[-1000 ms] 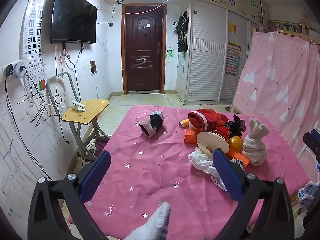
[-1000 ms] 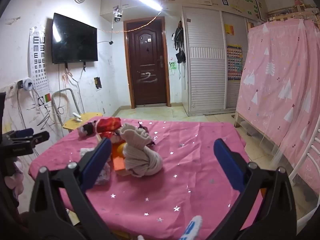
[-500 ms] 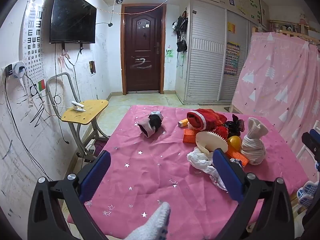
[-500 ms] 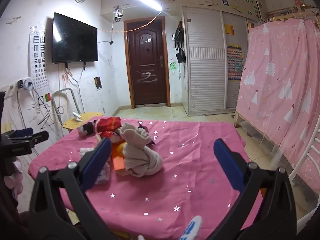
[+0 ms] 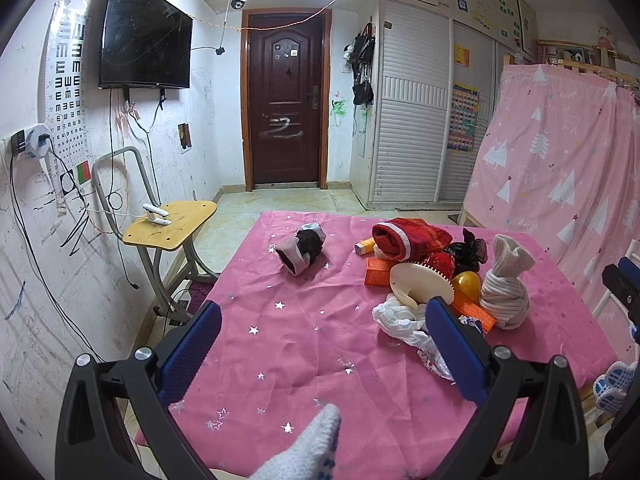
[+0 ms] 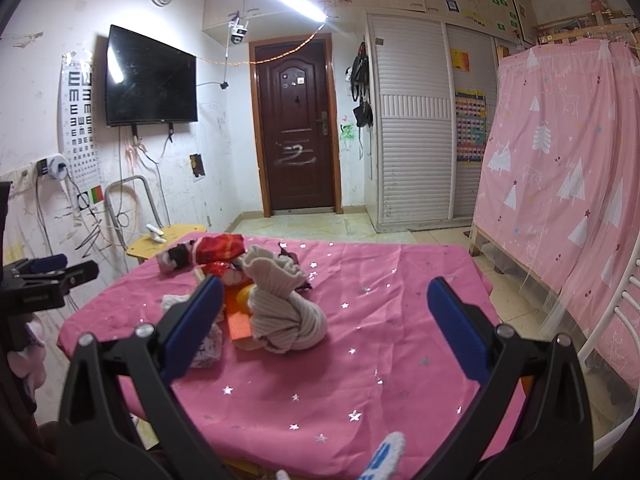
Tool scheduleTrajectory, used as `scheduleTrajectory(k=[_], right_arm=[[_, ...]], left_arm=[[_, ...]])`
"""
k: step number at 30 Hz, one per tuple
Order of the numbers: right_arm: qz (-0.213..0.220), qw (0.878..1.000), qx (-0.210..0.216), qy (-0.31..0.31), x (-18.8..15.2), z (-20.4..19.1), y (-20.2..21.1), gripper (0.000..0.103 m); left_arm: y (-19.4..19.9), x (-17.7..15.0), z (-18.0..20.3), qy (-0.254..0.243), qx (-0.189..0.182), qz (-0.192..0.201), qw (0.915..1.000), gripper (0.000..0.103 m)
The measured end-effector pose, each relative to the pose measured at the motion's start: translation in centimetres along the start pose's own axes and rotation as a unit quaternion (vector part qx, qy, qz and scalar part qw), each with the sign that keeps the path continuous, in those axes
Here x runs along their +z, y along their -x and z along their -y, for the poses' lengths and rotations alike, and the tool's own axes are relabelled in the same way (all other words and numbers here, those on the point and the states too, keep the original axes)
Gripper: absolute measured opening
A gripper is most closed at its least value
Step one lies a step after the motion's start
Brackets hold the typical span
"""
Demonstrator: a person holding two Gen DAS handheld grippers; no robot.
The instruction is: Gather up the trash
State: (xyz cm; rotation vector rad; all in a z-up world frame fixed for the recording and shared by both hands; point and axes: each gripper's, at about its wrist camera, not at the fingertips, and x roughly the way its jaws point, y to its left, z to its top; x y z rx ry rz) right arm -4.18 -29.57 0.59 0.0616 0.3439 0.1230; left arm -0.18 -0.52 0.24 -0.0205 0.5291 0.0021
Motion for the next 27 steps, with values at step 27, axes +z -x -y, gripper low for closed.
scheduleTrajectory(k=[27], right_arm=[[0.002, 1.0, -0.001, -0.001, -0.02, -0.12, 0.22, 0.098]], left_arm=[[0.73, 0.26, -0.02, -0.002, 0.0, 0.002, 1.0, 0.094]])
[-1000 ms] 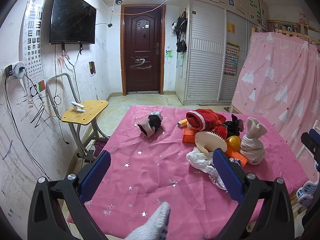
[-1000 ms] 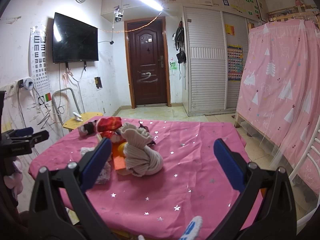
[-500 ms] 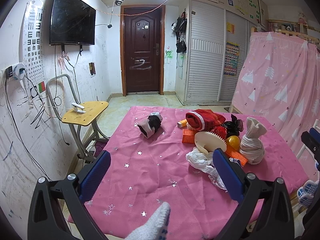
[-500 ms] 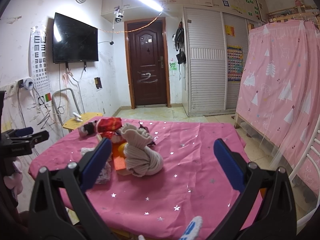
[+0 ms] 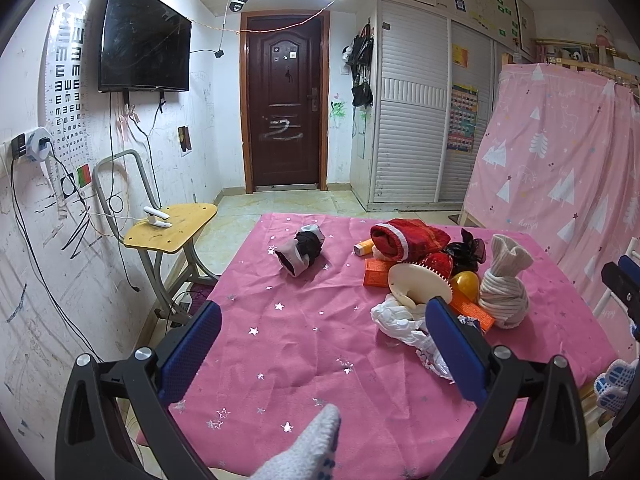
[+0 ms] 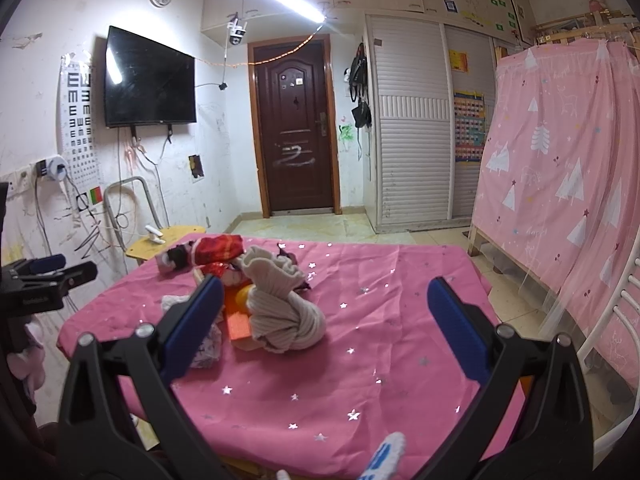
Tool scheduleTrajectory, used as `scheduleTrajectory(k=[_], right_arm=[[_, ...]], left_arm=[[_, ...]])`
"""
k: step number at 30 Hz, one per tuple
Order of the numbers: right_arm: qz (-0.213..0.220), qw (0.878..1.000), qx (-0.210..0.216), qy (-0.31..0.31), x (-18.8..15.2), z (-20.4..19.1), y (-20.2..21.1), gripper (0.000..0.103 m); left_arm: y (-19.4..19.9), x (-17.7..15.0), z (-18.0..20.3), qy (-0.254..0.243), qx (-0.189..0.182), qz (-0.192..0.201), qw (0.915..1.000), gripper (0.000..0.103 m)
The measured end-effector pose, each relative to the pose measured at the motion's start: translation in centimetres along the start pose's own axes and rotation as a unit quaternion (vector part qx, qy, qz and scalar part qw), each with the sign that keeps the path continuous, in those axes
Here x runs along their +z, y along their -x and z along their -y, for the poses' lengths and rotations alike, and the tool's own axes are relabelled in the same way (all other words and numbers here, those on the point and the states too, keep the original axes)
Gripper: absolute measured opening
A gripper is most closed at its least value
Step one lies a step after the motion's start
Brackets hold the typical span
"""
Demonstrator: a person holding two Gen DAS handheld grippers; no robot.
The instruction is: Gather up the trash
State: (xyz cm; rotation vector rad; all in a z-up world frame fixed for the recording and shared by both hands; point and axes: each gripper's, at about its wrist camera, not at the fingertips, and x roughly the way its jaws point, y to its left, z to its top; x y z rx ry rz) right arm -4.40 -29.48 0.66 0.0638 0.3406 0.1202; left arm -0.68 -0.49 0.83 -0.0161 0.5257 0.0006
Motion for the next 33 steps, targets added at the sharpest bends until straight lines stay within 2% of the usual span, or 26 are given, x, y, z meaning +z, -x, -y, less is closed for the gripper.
scheduleTrajectory(k=[20, 30, 33], right_arm=[[-0.004, 1.0, 0.004, 0.0, 0.2, 0.1, -0.2, 0.098], [-0.024, 1.0, 0.018, -0.004, -0.4, 0.7, -3.9, 0.098], [-0.031, 0.999, 0.027, -0.007, -0.4, 0.9, -4.8, 0.098]], left_arm=[[-0.3, -0.1, -0.2, -0.005, 0.002, -0.004, 1.0, 0.094], [-2.9, -0.4, 0.1, -0.004, 0.007, -0.025, 0.9997, 0.094], [-3.9, -0.4, 0.4, 0.001, -0.012, -0.039, 0.9991, 0.094]])
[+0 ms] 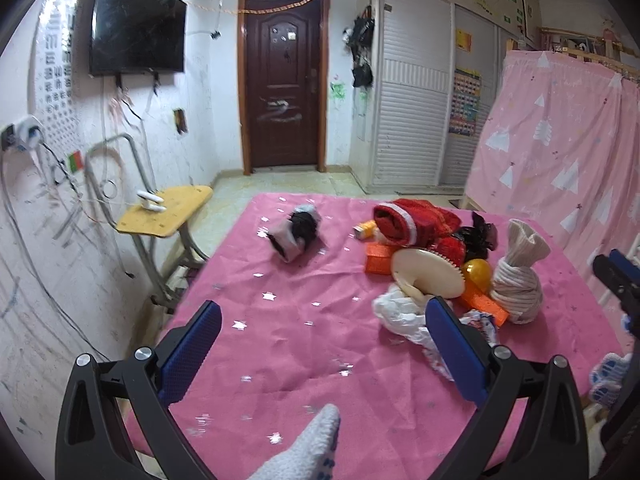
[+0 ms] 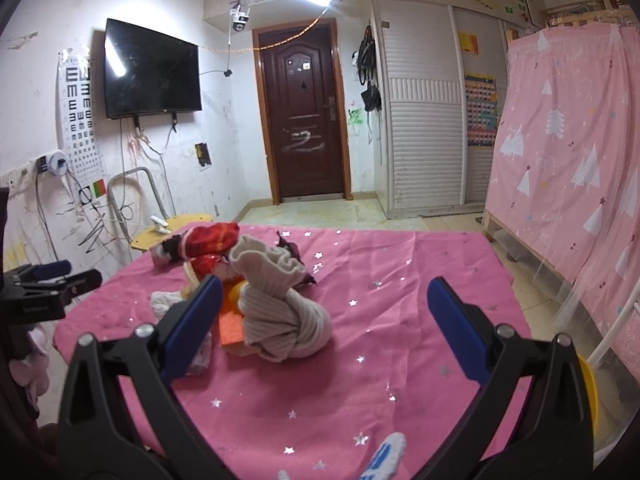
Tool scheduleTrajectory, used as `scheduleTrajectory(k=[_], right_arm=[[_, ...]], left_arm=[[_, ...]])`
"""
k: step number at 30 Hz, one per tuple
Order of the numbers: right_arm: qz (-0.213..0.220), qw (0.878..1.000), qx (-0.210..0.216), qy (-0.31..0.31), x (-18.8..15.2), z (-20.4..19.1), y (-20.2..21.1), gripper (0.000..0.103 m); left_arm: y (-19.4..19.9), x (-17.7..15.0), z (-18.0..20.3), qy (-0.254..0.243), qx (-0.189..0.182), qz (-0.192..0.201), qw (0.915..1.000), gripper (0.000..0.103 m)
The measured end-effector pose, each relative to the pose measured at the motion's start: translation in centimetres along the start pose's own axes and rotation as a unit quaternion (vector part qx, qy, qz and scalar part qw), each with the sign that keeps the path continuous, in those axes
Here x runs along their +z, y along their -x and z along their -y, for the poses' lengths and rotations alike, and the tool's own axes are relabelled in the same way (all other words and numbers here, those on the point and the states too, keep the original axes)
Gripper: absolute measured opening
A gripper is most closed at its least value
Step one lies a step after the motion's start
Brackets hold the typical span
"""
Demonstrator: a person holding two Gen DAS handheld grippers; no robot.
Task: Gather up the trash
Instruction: 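Grasp the white printed plastic bag with the left tool while the right grasps the beige knitted sock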
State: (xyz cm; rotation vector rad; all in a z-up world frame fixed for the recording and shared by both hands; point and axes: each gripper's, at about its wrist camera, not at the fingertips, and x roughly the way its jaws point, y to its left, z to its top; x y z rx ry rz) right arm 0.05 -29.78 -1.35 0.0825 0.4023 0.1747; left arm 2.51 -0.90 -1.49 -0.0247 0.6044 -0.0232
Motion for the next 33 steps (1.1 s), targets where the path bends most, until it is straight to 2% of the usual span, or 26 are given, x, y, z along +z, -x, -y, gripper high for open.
scheduleTrajectory(k=[3, 8, 14, 17, 20, 22, 24, 25, 27, 29, 31, 33], right_arm=[[-0.013, 1.0, 0.026, -0.008, 0.3, 0.3, -1.3, 0.098], [-0.032, 0.997, 0.07, -0.023, 0.8, 0.3, -2.7, 0.098], [-0.059, 0.994, 0.093, -0.017, 1.3, -0.4, -4.5, 0.098], [-0.074, 0.992, 0.101, -0.014, 1.4, -0.6, -5.5, 0.098], [-0.09, 0.989, 0.115, -0.011, 1.6, -0.8, -6.6, 0.098], [-0.103, 0.987, 0.124, -0.006, 1.9, -1.2, -7.5, 0.098], [-0.116, 0.985, 0.13, 0.001, 2.0, -1.7, -8.3, 0.089], [-0.124, 0.984, 0.129, 0.004, 1.9, -1.9, -8.8, 0.078], [-0.138, 0.982, 0.129, 0.001, 1.8, -2.0, -9.6, 0.067], [-0.146, 0.981, 0.129, -0.008, 1.2, -1.8, -10.3, 0.039], [-0.145, 0.98, 0.138, -0.02, 0.8, -1.3, -10.2, 0.027], [-0.134, 0.981, 0.141, -0.025, 0.9, -0.9, -9.5, 0.022]], left_arm=[[-1.7, 0.0, 1.6, -0.009, -0.038, -0.028, 0.9988, 0.094], [-4.1, -0.5, 5.0, -0.041, -0.065, -0.06, 0.9952, 0.094], [-6.0, -1.1, 7.8, -0.071, -0.095, -0.096, 0.9883, 0.094], [-6.9, -1.6, 8.7, -0.084, -0.092, -0.112, 0.9858, 0.093], [-7.7, -2.0, 9.3, -0.086, -0.104, -0.129, 0.9824, 0.084], [-8.1, -2.1, 9.4, -0.079, -0.112, -0.139, 0.9807, 0.073], [-8.1, -2.2, 9.5, -0.076, -0.117, -0.143, 0.9798, 0.063], [-8.3, -2.2, 9.3, -0.073, -0.122, -0.148, 0.9787, 0.055], [-8.4, -2.4, 9.2, -0.066, -0.131, -0.153, 0.9773, 0.047], [-8.2, -2.6, 9.2, -0.067, -0.132, -0.15, 0.9775, 0.04], [-7.8, -2.7, 9.1, -0.065, -0.141, -0.146, 0.977, 0.033], [-7.4, -2.7, 9.2, -0.065, -0.146, -0.142, 0.9768, 0.032]])
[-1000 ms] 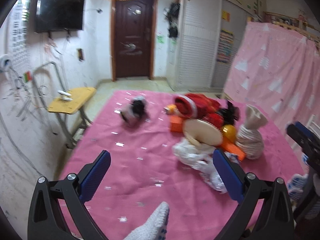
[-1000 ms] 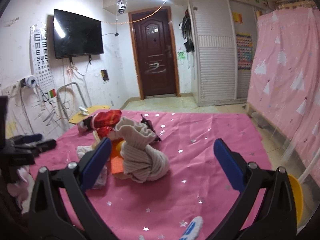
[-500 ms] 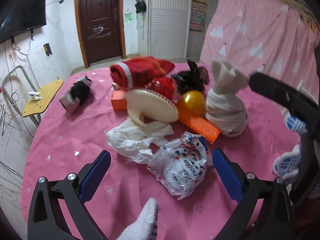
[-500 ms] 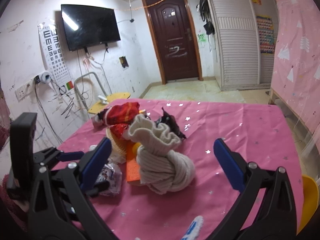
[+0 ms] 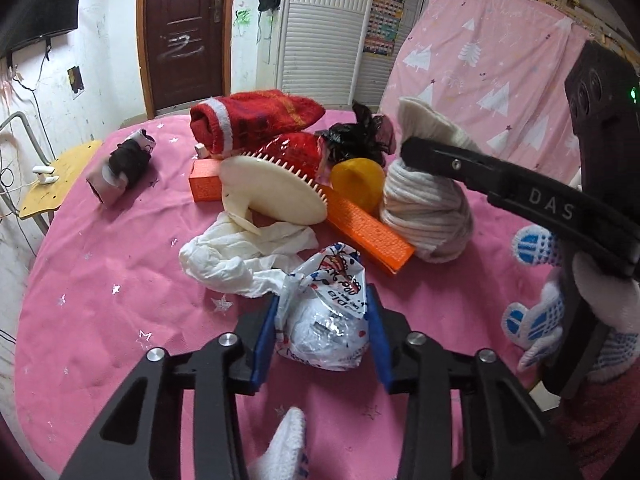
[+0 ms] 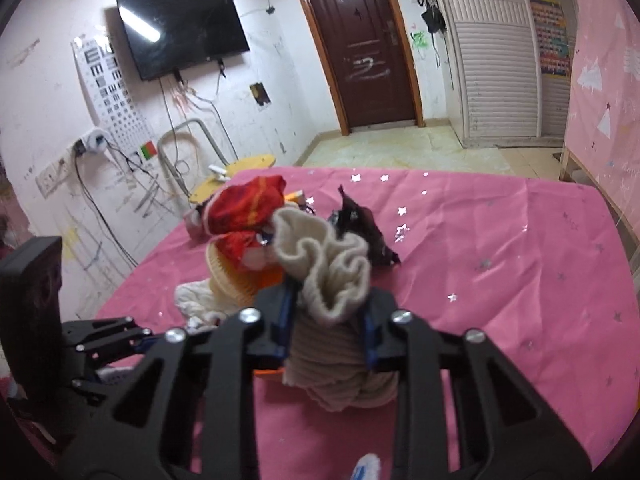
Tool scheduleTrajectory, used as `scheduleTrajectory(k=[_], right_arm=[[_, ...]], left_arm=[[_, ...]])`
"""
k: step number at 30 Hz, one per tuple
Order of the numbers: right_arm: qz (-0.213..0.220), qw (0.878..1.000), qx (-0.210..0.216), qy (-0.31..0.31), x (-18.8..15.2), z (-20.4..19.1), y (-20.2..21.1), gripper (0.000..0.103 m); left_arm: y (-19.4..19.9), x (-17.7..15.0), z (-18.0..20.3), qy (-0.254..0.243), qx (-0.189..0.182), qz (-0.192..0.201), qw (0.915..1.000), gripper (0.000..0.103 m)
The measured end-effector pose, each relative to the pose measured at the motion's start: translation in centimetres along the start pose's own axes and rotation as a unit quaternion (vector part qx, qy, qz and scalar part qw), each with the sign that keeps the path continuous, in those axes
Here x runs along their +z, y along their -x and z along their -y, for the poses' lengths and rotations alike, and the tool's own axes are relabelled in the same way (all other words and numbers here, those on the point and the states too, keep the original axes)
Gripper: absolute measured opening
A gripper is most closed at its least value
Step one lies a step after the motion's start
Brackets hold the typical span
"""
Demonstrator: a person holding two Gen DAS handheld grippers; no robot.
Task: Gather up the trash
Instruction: 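Grasp the white printed plastic bag with the left tool while the right grasps the beige knitted sock, then carry both items to the yellow bin and open both tools to drop them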
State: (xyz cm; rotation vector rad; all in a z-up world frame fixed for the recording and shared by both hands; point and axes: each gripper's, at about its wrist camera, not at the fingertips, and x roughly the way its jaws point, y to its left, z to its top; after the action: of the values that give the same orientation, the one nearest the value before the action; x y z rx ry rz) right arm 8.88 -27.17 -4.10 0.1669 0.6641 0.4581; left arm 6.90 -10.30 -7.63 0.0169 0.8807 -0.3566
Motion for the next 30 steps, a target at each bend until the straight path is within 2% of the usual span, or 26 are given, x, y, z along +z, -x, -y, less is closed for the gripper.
scheduleTrajectory(k=[9, 14, 18, 21, 24, 27, 30], right_arm=[[0.068, 0.997, 0.011, -0.02, 0.5, 1.4, 5.2, 0.021], [0.113, 0.993, -0.011, -0.043, 0.5, 3.7, 8.6, 0.021], [0.156, 0.984, -0.063, -0.065, 0.3, 6.4, 12.2, 0.021], [0.181, 0.973, -0.105, -0.092, -0.2, 9.1, 14.9, 0.021], [0.199, 0.963, -0.148, -0.109, -0.9, 11.2, 17.1, 0.021], [0.207, 0.95, -0.201, -0.117, -1.9, 13.4, 19.0, 0.021], [0.201, 0.944, -0.219, -0.142, -2.9, 16.4, 20.3, 0.021]], left_arm=[[3.4, 0.2, 1.2, -0.018, -0.014, 0.052, 0.9984, 0.032], [5.1, 2.0, 2.7, -0.037, -0.024, 0.079, 0.9959, 0.032], [5.6, 3.7, 5.2, -0.067, -0.039, 0.096, 0.9924, 0.032], [5.1, 5.1, 7.5, -0.079, -0.054, 0.094, 0.991, 0.032], [4.3, 6.8, 10.7, -0.093, -0.083, 0.092, 0.9879, 0.032], [3.8, 8.3, 14.7, -0.118, -0.106, 0.095, 0.9827, 0.032], [2.8, 9.6, 18.7, -0.132, -0.131, 0.081, 0.9793, 0.032]])
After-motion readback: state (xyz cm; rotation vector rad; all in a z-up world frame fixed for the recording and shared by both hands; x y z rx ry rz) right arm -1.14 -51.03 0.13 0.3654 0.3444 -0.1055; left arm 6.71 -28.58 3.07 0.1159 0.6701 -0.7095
